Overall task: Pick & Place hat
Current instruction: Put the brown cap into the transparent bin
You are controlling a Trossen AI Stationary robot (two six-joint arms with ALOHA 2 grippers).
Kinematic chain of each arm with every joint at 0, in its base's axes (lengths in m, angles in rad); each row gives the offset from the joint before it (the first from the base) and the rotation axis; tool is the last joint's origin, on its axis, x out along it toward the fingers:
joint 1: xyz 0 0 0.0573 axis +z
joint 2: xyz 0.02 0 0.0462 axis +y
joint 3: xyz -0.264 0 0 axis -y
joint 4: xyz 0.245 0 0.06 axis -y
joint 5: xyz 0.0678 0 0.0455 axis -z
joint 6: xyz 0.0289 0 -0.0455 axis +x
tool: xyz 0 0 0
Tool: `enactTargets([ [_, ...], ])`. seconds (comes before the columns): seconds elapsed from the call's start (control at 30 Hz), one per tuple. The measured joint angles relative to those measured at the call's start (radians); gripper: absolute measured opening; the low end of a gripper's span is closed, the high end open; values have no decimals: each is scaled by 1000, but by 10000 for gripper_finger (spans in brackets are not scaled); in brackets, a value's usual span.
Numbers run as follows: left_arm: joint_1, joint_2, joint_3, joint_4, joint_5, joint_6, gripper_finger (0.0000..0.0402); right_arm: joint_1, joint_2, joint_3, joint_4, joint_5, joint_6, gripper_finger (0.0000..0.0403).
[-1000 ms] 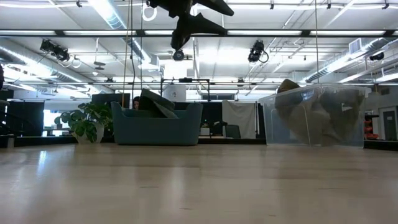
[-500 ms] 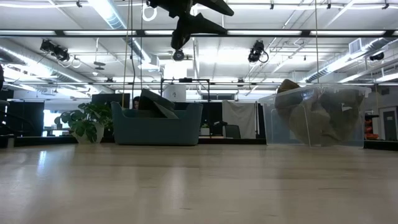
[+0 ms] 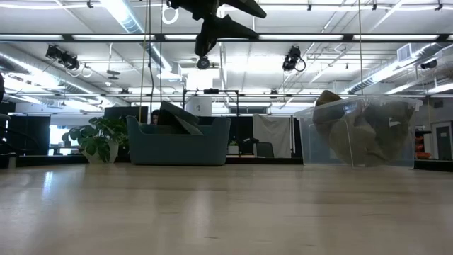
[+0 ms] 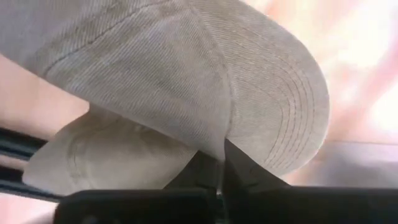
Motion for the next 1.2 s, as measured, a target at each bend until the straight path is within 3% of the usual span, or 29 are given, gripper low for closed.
enactTargets([
  [0.07, 0, 0, 0, 0, 0, 0, 167, -13, -37, 56, -87, 108, -69, 4],
  [0.17, 0, 0, 0, 0, 0, 0, 167, -46, -109, 98, -84, 280, -106, 4],
  [0.53, 0, 0, 0, 0, 0, 0, 167, -306, -361, 117, -96, 694, -308, 2],
  [0.87, 0, 0, 0, 0, 0, 0, 167, -675, -498, 117, -98, 741, -441, 2],
  [1.2, 16, 0, 0, 0, -1, 0, 167, -1025, -504, 44, -88, 693, -623, 2],
])
